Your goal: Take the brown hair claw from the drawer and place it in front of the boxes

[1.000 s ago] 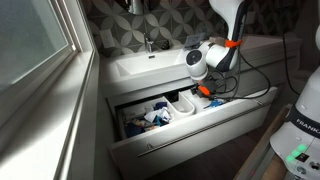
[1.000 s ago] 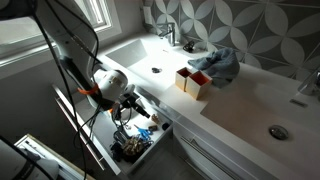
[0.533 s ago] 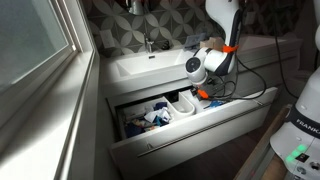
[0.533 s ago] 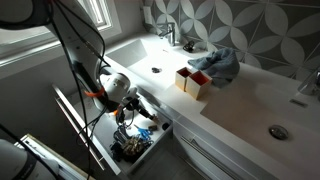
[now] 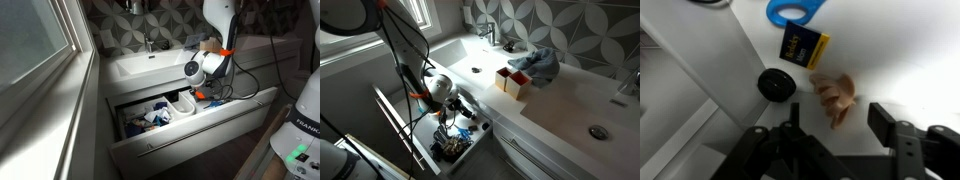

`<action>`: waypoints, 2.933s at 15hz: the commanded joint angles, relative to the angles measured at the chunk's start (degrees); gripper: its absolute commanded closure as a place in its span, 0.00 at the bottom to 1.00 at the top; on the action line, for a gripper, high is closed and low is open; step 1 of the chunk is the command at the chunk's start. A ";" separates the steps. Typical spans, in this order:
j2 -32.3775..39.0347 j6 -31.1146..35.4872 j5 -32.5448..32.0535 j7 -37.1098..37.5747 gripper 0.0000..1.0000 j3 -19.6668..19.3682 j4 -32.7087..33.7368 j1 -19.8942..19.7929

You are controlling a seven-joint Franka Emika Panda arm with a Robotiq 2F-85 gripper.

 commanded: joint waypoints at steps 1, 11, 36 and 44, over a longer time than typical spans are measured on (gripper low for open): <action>1.32 -1.62 -1.94 3.55 0.40 0.81 1.37 -0.83; -0.22 -1.85 -2.30 4.85 0.52 0.91 0.00 -0.59; -6.73 -1.37 -2.45 3.13 0.99 1.25 -6.56 -0.15; -20.82 3.88 -8.68 -2.82 0.99 1.47 -21.05 -0.49</action>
